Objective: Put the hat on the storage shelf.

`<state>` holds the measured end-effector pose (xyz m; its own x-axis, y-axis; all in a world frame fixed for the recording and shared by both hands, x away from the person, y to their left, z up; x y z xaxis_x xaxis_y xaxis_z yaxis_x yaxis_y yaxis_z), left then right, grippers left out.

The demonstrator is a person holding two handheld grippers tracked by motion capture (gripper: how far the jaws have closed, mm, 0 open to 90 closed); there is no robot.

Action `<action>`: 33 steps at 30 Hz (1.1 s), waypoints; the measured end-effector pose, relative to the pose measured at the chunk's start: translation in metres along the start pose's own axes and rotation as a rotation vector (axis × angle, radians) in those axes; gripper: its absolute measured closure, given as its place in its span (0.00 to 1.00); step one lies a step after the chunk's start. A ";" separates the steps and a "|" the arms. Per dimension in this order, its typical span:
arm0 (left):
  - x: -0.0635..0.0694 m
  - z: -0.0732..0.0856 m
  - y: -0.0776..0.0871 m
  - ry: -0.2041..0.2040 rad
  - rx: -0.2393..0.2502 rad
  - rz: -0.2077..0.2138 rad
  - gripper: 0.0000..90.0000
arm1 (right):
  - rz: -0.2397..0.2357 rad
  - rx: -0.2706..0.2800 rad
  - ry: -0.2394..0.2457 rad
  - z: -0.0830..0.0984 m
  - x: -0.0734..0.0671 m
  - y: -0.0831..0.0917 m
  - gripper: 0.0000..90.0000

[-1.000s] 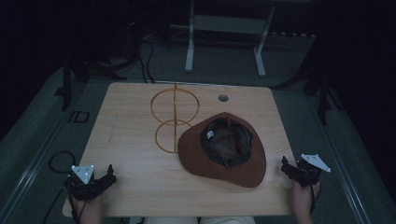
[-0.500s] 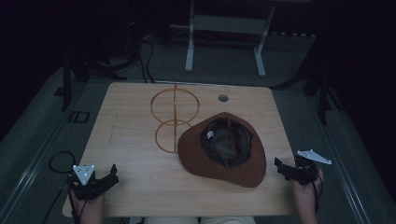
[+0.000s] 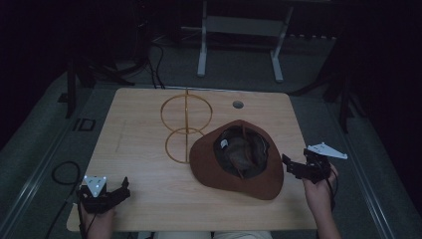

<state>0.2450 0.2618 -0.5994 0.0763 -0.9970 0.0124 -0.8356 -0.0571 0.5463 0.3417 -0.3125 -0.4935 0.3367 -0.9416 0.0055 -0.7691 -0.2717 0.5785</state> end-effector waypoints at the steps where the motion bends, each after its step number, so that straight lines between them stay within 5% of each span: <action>1: 0.000 0.000 0.000 0.000 -0.007 -0.001 0.02 | 0.014 -0.003 0.009 -0.003 -0.003 -0.001 0.15; 8: -0.001 0.001 -0.002 -0.001 -0.044 -0.014 0.02 | -0.058 -0.034 0.038 -0.025 -0.027 -0.013 0.13; 19: 0.000 0.002 -0.002 -0.024 -0.044 -0.028 0.03 | -0.052 -0.061 0.056 -0.054 -0.045 -0.055 0.16; 25: -0.002 0.000 0.000 -0.019 -0.025 -0.033 0.02 | -0.041 -0.155 0.092 -0.049 -0.053 -0.088 0.17; 33: -0.002 0.000 0.000 -0.023 -0.027 -0.034 0.02 | 0.019 -0.241 0.097 -0.038 -0.040 -0.124 0.18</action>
<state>0.2450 0.2634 -0.5997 0.0915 -0.9955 -0.0259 -0.8180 -0.0899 0.5681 0.4441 -0.2335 -0.5341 0.3831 -0.9194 0.0895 -0.6276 -0.1880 0.7555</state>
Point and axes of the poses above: each handheld gripper's, and its own axes: y roughly backward along the jaws, z roughly out of its underside, x roughly to its right, the point moved 3 cm from there along -y, roughly forward along the jaws, and after that the axes turned 4 degrees about -x, right-handed, at the moved point
